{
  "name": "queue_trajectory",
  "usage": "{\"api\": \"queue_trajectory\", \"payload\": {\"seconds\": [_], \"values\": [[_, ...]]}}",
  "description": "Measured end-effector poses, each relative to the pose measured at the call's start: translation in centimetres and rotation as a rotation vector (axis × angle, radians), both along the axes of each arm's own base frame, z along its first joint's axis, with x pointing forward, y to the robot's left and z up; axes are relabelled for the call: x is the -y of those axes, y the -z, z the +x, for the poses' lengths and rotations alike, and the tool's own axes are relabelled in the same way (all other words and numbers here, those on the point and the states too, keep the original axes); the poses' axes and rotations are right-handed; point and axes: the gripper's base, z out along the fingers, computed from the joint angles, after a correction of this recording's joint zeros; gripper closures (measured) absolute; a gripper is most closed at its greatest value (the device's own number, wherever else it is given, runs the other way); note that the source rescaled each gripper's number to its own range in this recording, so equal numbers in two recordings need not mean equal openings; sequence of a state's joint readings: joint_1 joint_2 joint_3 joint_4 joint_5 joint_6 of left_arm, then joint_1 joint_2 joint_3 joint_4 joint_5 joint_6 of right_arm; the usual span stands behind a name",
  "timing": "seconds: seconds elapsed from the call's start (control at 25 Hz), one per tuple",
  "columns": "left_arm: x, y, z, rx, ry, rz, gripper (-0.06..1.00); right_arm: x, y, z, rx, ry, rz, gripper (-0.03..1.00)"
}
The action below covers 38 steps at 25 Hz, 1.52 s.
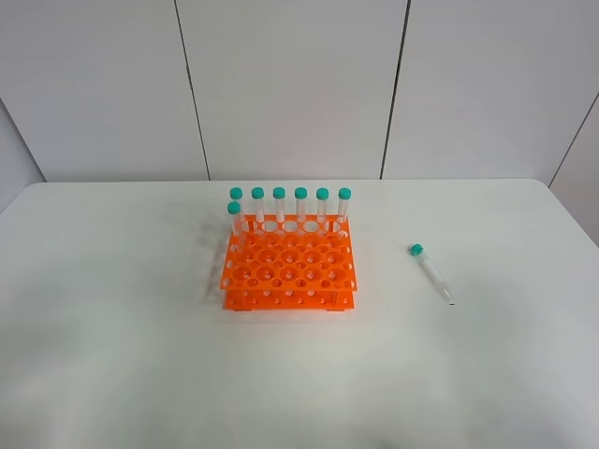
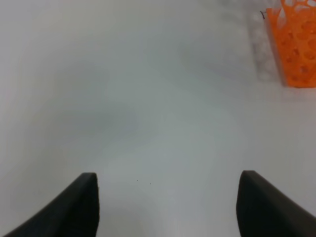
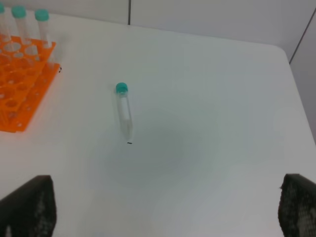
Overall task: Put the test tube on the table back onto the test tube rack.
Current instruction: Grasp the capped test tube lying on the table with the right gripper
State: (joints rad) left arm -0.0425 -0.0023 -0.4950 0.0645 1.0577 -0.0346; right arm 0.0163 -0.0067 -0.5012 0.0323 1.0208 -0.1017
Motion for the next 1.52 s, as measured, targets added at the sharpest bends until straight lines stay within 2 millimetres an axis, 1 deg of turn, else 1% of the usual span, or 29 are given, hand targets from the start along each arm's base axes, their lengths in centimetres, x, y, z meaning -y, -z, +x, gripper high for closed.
{"api": "queue_trajectory", "payload": {"seconds": [0.44, 0.56, 0.68, 0.8, 0.88, 0.96, 1.04, 1.12, 1.2, 1.24, 1.32, 1.44, 1.52], "values": [[0.0, 0.0, 0.0, 0.0, 0.0, 0.0, 0.05, 0.0, -0.2, 0.1, -0.004, 0.0, -0.001, -0.03], [0.0, 0.0, 0.0, 0.0, 0.0, 0.0, 0.05, 0.0, -1.8, 1.2, -0.035, 0.001, -0.001, -0.03], [0.0, 0.0, 0.0, 0.0, 0.0, 0.0, 0.05, -0.1, -4.3, 3.7, -0.105, 0.002, -0.001, -0.03], [0.0, 0.0, 0.0, 0.0, 0.0, 0.0, 0.05, -0.2, -6.0, 7.8, -0.235, -0.001, 0.003, -0.03], [0.0, 0.0, 0.0, 0.0, 0.0, 0.0, 0.05, -0.3, -6.5, 10.7, -0.323, -0.005, 0.01, -0.03], [0.0, 0.0, 0.0, 0.0, 0.0, 0.0, 0.05, -0.4, -6.6, 13.9, -0.412, -0.009, 0.021, -0.03], [0.0, 0.0, 0.0, 0.0, 0.0, 0.0, 0.04, -0.6, -5.8, 17.3, -0.516, -0.011, 0.029, -0.03], [0.0, 0.0, 0.0, 0.0, 0.0, 0.0, 0.04, -0.6, -4.6, 20.6, -0.612, -0.01, 0.03, -0.03], [0.0, 0.0, 0.0, 0.0, 0.0, 0.0, 0.04, -0.7, -2.8, 24.0, -0.712, -0.016, 0.023, -0.03], [0.0, 0.0, 0.0, 0.0, 0.0, 0.0, 0.04, -0.7, -2.2, 25.3, -0.744, -0.019, 0.019, -0.03], [0.0, 0.0, 0.0, 0.0, 0.0, 0.0, 0.04, -0.8, -0.2, 28.2, -0.829, -0.024, 0.013, -0.03], [0.0, 0.0, 0.0, 0.0, 0.0, 0.0, 0.04, -1.1, 2.4, 31.8, -0.905, -0.038, 0.003, -0.03], [0.0, 0.0, 0.0, 0.0, 0.0, 0.0, 0.04, -2.0, 3.9, 33.8, -0.919, -0.078, -0.023, -0.03]]}}
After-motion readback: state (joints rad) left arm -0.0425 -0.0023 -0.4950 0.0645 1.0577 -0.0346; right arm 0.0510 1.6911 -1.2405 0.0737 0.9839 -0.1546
